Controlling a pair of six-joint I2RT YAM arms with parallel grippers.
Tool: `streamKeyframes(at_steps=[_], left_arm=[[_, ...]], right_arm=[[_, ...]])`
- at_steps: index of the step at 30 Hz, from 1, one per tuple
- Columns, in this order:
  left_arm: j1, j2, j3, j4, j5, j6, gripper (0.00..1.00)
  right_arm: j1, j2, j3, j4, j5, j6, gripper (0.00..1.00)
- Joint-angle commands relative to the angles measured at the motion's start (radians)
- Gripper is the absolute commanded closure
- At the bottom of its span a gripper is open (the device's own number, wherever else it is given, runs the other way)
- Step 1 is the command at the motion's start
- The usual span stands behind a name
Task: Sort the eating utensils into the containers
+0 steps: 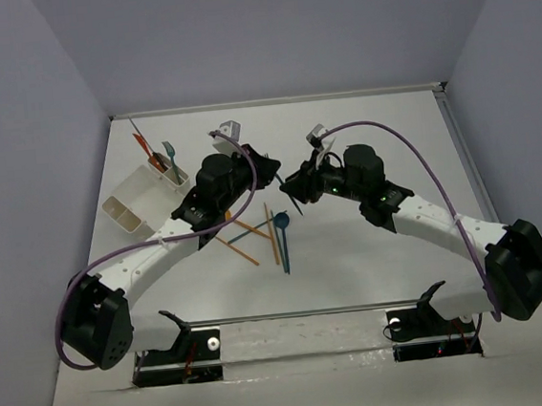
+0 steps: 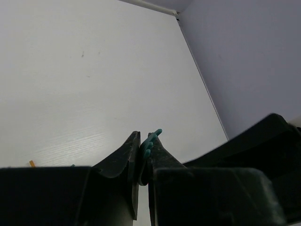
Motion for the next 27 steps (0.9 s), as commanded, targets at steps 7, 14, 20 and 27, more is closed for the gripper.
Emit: streamKeyframes(at_steps=[7, 14, 20, 27], left_arm=[[0.058, -0.05, 0.11, -0.092, -0.102, 0.093, 1.0], [0.269, -0.107, 0.213, -0.206, -0.201, 0.17, 1.0], [0.364, -0.077, 0.328, -0.257, -0.42, 0.349, 1.0], [0.504, -0.012, 0.324, -0.201, -0.481, 0.431, 1.0]], right_arm=[[0.009, -0.062, -0.006, 0.009, 0.043, 0.044, 0.1], [0.009, -0.21, -0.109, 0.003, 0.076, 0.081, 0.0], [0.009, -0.292, -0.193, 0.015, 0.099, 0.112, 0.0], [0.009, -0.293, -0.215, 0.029, 0.083, 0.112, 0.0]])
